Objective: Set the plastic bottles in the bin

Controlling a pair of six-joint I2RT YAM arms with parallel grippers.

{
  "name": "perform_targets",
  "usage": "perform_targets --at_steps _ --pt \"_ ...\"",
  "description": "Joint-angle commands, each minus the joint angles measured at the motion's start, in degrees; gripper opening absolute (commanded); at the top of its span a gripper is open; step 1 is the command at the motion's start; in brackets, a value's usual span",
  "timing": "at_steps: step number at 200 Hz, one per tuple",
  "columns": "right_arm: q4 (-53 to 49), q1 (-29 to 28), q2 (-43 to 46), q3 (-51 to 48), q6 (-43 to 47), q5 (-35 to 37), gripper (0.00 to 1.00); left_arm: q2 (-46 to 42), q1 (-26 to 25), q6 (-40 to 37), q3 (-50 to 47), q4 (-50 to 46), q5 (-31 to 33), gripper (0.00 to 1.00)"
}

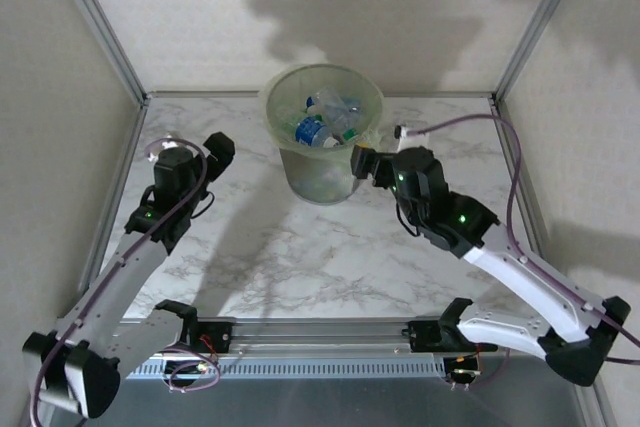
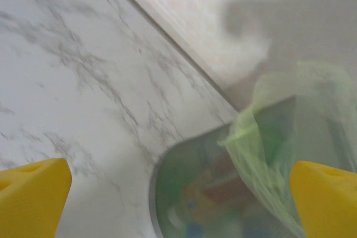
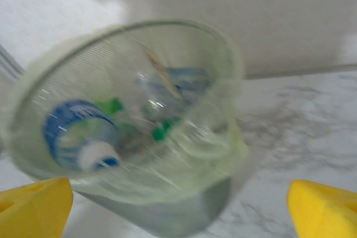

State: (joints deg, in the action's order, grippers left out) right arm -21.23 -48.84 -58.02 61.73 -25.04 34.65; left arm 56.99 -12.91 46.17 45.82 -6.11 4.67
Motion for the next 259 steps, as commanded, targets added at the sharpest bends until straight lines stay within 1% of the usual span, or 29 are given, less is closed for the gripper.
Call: perform_targets --at_steps 1,11,21,36,44,53,68,82,96,108,115,125,142,146,152,172,181,188,203,206,210,215,221,227,232,238,242,251,259 --pt "1.63 0.07 4.5 -6.41 0.07 8.29 0.99 3.24 0.65 -5.74 -3.06 8.99 10.05 1.0" --pt "4.24 0.15 6.74 -10.65 -0.48 11.77 0.99 4.5 0.61 -10.82 -5.07 13.45 13.51 1.0" --pt "6.45 0.19 9.08 -15.89 -2.79 14.87 0.99 6.01 0.63 -15.07 -6.9 17.13 19.97 1.0" --pt "17.06 1.24 12.76 -24.73 1.49 18.92 0.99 8.68 1.38 -18.87 -9.3 22.78 30.25 1.0" --pt "21.46 3.97 13.23 -28.41 1.34 21.52 0.99 10.16 2.48 -21.99 -10.95 27.45 32.07 1.0" --pt "22.92 9.4 12.3 -30.36 0.03 19.36 0.99 11.65 3.87 -25.06 -13.22 32.84 33.22 1.0" --pt "22.93 19.16 7.83 -31.71 -4.37 15.46 0.99 13.24 6.29 -28.78 -17.64 40.92 31.94 1.0" --pt "27.46 24.13 2.49 -33.96 -4.61 17.85 0.99 14.3 8.63 -30.6 -21.64 47.87 29.44 1.0" --pt "35.33 26.51 -2.37 -36.84 -3.92 22.92 0.99 16.11 10.51 -31.45 -25.18 54.57 27.06 1.0" --pt "44.81 28.38 -6.58 -38.95 -0.47 24.39 0.99 18.32 11.38 -31.13 -26.98 58.78 24.92 1.0" --pt "41.44 29.66 -8.62 -36.9 -2.82 22.52 0.99 19.86 11.66 -31.74 -27.45 60.82 23.08 1.0" --pt "44.3 30.57 -11.59 -35.81 -1.41 23.67 0.99 21.91 11.78 -32.67 -27.4 62.39 20.7 0.99" --pt "60.58 31.71 -15.81 -38.0 8.9 24.14 0.99 26.07 12.1 -33.78 -27.63 65.58 16.26 0.99" --pt "65.35 32.11 -16.92 -38.93 11.74 23.45 0.99 27.09 12.03 -34.47 -27.63 67.32 15.87 0.99" --pt "70.78 32.81 -18.69 -40.13 14.7 22.37 0.99 26.96 11.94 -34.25 -26.17 63.68 15.35 0.99" --pt "77.96 35.01 -23.83 -42.09 18.34 17.28 0.99 28.34 11.42 -36.06 -25.14 63.64 12.82 0.99" --pt "85.36 36.14 -25.87 -44.47 21.17 13.71 0.99 28.3 10.94 -37.22 -25.49 64.25 11.0 0.99" --pt "87.48 36.31 -25.59 -45.56 21.81 12.19 0.99 28.67 10.33 -38.68 -26.55 66.59 9.34 0.99" --pt "97.2 40.06 -26.73 -51.21 21.95 0.76 0.99 29.75 8.77 -42.12 -32.18 76.66 4.92 0.99" --pt "99.37 41.03 -27.39 -51.56 22.47 -1.5 0.99 31.03 8.7 -42.22 -33.66 81.59 5.58 0.99" --pt "99.46 41.67 -27.45 -51.52 22.35 -3.52 0.99 33.05 8.42 -42.11 -35.07 88.23 8.87 0.99" --pt "96.1 42.33 -26.37 -51.06 21.88 -7.67 0.99 32.13 8.36 -40.02 -35.45 86.29 13.0 1.0" --pt "95.66 43.98 -27.16 -51.23 22.76 -15.92 0.99 30.14 8.59 -38.99 -34.96 82.12 12.62 0.99" --pt "101.2 44.77 -31.1 -52.03 24.08 -20.21 0.99 31.86 8.45 -39.97 -35.43 86.78 13.13 0.99" --pt "106.93 44.73 -33.46 -52.38 24.75 -19.35 0.99 32.25 8.3 -40.15 -35.43 86.83 13.34 0.99" --pt "100.06 45.36 -30.96 -50.94 22.49 -19.56 0.99 30.92 8.32 -39.46 -34.62 82.63 13.19 0.99" --pt "94.48 46.33 -29.88 -49.63 21.14 -20.3 0.99 30.93 8.42 -39.52 -34.72 83.26 13.14 0.99" --pt "100.75 46.93 -31.48 -51.15 21.74 -21.21 0.99 31.98 8.29 -39.91 -35.14 85.78 13.3 0.99" --pt "98.0 46.8 -30.71 -50.76 21.1 -19.98 0.99 31.17 8.31 -39.59 -34.75 83.45 13.42 0.99"
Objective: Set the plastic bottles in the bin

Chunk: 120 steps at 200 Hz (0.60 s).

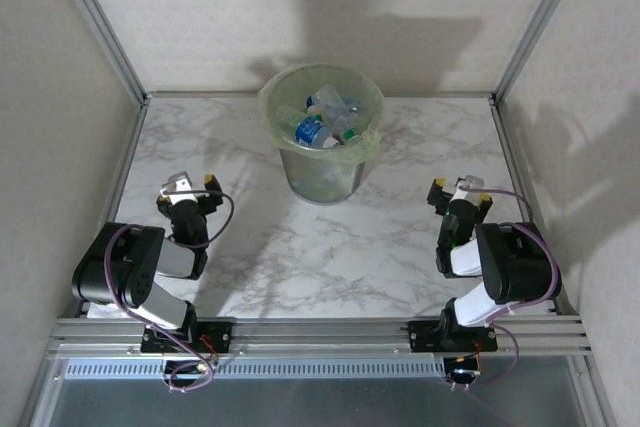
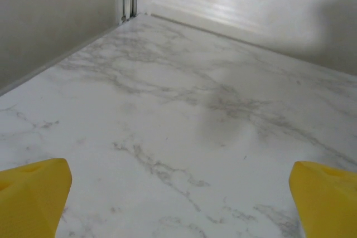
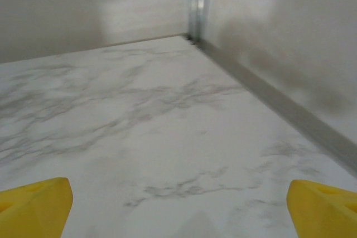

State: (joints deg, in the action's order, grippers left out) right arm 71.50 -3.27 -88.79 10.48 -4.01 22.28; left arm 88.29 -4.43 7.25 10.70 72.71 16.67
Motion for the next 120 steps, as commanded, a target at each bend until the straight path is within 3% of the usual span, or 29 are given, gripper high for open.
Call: perform_targets --at_steps 1,120 --pt "5.07 1.2 0.17 0.59 0.02 -7.65 0.99 -0.13 -0.16 -0.66 0.42 4.68 1.39 0.99" --pt "5.76 0.38 -0.15 0.68 0.85 -6.7 0.99 0.28 -1.55 -2.02 0.77 4.81 3.2 0.99"
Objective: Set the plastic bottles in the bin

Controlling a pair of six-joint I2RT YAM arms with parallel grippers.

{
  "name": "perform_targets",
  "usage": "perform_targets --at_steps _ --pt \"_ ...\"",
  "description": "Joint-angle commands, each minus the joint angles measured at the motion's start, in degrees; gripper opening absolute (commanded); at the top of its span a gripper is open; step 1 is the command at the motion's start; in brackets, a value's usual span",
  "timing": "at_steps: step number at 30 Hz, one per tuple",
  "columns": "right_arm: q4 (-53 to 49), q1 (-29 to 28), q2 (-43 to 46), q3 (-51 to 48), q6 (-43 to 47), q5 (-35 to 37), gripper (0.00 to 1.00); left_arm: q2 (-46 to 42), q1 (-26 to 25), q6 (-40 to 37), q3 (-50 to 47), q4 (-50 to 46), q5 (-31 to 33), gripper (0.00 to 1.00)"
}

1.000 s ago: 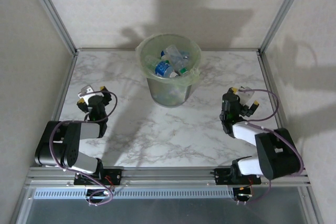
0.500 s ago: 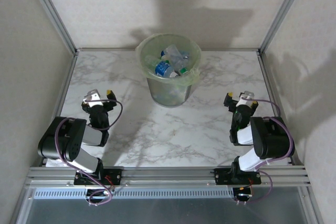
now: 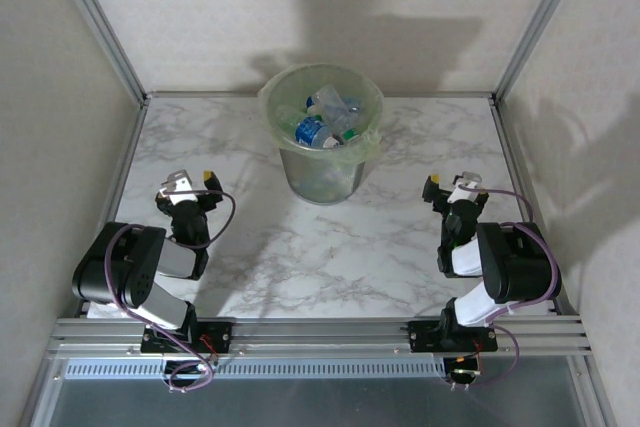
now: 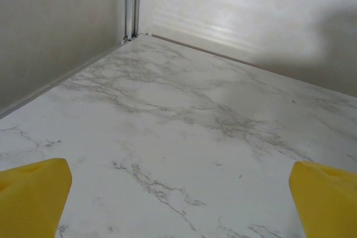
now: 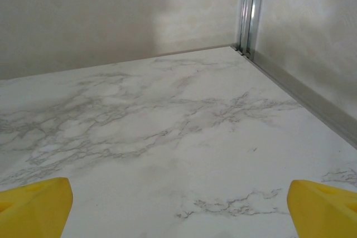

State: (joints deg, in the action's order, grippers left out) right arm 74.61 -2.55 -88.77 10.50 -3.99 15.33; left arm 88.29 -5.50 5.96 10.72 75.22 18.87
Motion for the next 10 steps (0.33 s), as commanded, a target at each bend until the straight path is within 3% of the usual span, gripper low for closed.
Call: perform_targets --at_steps 1,4,7,10 --pt "2.61 -0.3 -0.17 0.66 0.82 0.28 0.99 0.25 -0.48 -0.75 0.72 2.3 0.99 0.99" --pt "2.29 -0.27 -0.24 0.78 0.91 -0.16 0.99 0.34 -0.57 -0.78 0.8 2.31 1.08 0.99" --pt "-0.44 1.1 -0.09 1.97 1.51 -6.88 0.99 0.31 -0.57 -0.79 0.79 2.26 1.12 0.99" --pt "0.86 1.14 0.0 1.38 1.86 -7.22 0.99 0.36 -0.57 -0.77 0.81 2.2 1.08 0.99"
